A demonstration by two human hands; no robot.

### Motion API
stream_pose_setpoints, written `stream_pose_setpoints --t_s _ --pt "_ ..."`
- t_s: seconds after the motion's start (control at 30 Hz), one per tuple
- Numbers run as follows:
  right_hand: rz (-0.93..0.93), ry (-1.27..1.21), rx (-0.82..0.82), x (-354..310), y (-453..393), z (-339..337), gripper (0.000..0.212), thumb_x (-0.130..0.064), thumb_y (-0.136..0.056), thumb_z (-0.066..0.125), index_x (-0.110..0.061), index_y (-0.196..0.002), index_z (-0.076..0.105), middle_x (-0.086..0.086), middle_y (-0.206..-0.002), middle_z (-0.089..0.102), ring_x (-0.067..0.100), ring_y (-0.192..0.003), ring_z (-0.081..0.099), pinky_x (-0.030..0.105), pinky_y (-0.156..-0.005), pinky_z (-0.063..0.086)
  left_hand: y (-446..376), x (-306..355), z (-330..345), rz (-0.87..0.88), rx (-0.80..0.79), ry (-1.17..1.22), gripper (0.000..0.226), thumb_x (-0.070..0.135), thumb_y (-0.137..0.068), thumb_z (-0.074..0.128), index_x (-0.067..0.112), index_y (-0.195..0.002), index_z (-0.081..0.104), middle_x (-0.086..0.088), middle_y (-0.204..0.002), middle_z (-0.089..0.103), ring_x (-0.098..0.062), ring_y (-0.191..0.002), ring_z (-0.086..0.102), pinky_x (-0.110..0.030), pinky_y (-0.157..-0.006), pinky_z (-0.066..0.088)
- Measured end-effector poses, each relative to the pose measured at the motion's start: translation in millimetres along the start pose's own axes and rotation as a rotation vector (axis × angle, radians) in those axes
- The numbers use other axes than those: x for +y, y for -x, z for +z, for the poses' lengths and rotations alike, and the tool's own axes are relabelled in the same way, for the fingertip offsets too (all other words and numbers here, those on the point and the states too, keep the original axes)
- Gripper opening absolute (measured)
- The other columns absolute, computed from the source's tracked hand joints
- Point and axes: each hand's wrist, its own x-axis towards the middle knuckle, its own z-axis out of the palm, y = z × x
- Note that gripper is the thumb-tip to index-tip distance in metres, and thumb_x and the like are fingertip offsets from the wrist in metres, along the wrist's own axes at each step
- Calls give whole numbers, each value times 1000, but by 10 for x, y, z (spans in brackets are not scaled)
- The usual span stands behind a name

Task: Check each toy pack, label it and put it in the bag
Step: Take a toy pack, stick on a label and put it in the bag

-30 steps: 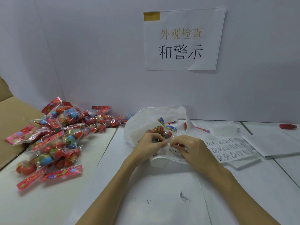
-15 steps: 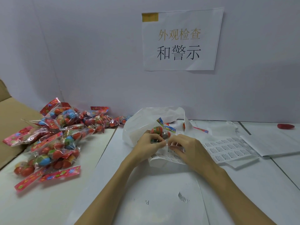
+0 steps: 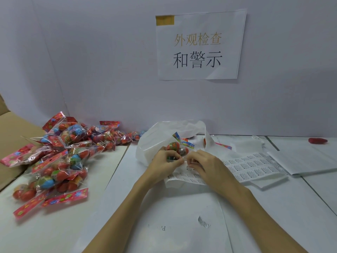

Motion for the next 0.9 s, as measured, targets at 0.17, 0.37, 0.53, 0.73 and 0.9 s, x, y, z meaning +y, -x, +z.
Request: stream_pose_setpoints --t_s 0.17,0.37,0.53,0.73,0.9 --pt "49 -8 -12 -28 -4 -55 1 -13 -101 64 -13 -100 63 -1 -106 58 21 -104 55 36 -91 47 2 17 -10 -5 37 -7 8 31 -94 75 30 -86 78 -2 -117 51 -10 -100 58 -22 -76 53" --pt "161 -380 366 -86 -35 -174 11 -6 -98 68 -16 -95 64 -3 -113 66 9 -110 64 18 -98 48 43 46 -78 175 232 -76 16 32 -90 80 30 -105 77 7 -115 51 1 -104 55 -2 -89 40" --pt "485 -1098 466 -65 -37 -259 3 -16 -96 72 -13 -96 72 -1 -86 73 15 -86 70 22 -78 59 73 213 -153 324 453 214 28 16 -98 72 27 -124 73 2 -124 66 -8 -113 63 -22 -97 52" --pt "489 -1307 443 -164 -58 -284 28 -23 -77 81 -14 -102 73 0 -88 73 13 -81 70 22 -75 58 168 361 -141 324 272 641 47 2 -93 74 34 -128 70 9 -129 69 -21 -121 68 -36 -89 62" --pt "338 -1132 487 -280 -45 -247 30 -11 -88 78 -17 -116 69 5 -89 75 22 -83 75 25 -79 59 210 436 -85 392 199 595 55 -4 -92 73 28 -135 65 8 -136 66 -21 -121 68 -34 -93 61"
